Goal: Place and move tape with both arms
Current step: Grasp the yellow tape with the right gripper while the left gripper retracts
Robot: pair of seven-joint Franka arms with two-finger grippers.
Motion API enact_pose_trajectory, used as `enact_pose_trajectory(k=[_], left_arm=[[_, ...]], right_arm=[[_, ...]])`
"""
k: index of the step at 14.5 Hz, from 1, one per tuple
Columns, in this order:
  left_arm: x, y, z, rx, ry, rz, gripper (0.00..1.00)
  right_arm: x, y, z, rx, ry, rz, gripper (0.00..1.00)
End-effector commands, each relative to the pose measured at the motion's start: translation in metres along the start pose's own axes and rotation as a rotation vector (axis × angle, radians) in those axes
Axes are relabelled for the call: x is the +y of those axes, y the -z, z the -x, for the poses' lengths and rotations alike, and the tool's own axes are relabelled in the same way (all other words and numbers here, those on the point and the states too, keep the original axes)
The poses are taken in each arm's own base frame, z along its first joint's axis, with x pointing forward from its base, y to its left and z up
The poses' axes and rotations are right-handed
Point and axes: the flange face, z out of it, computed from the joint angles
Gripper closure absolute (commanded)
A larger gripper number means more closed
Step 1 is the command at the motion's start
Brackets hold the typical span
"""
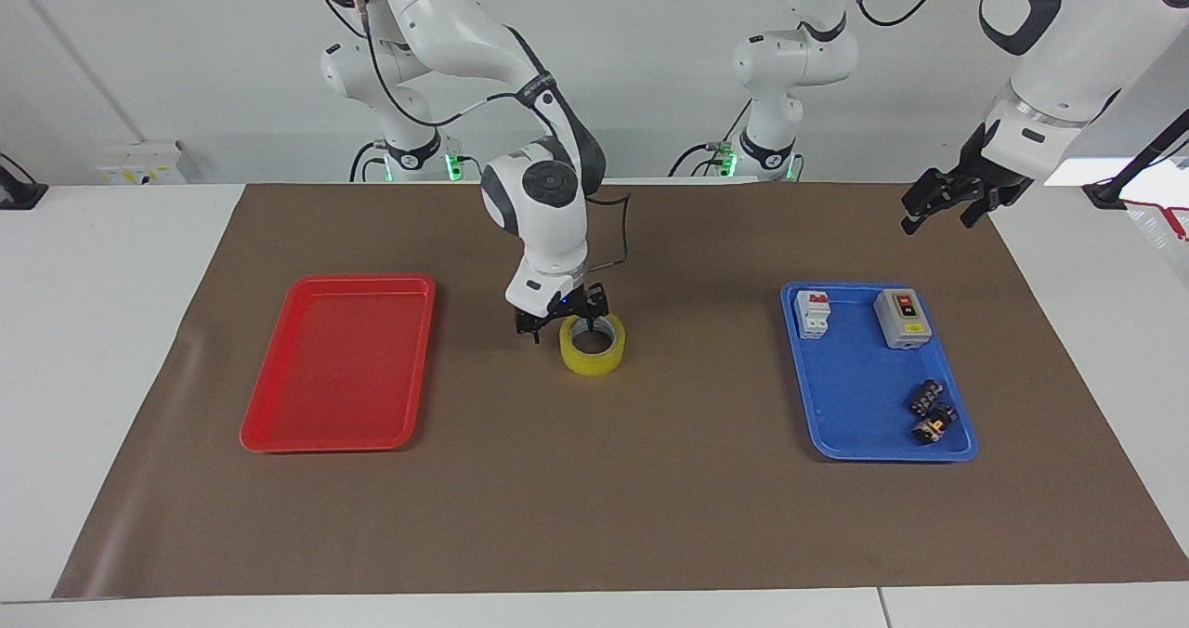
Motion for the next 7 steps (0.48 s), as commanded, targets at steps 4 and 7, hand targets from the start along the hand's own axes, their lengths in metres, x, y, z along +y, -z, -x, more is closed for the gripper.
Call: enact_pose_trajectory(k=[4, 7], left_arm=[[0.0038, 0.0039, 0.0106, 0.0, -0.017, 0.011, 0.0], [0.0036, 0.0064, 0.0066, 0.025, -0.022, 0.008, 0.0]], right_arm=[[0.0056, -0.0056, 0.008, 0.019, 0.036, 0.004, 0.08], [0.0068, -0.0098, 0.0088, 0.044, 0.027, -0.008, 0.15]])
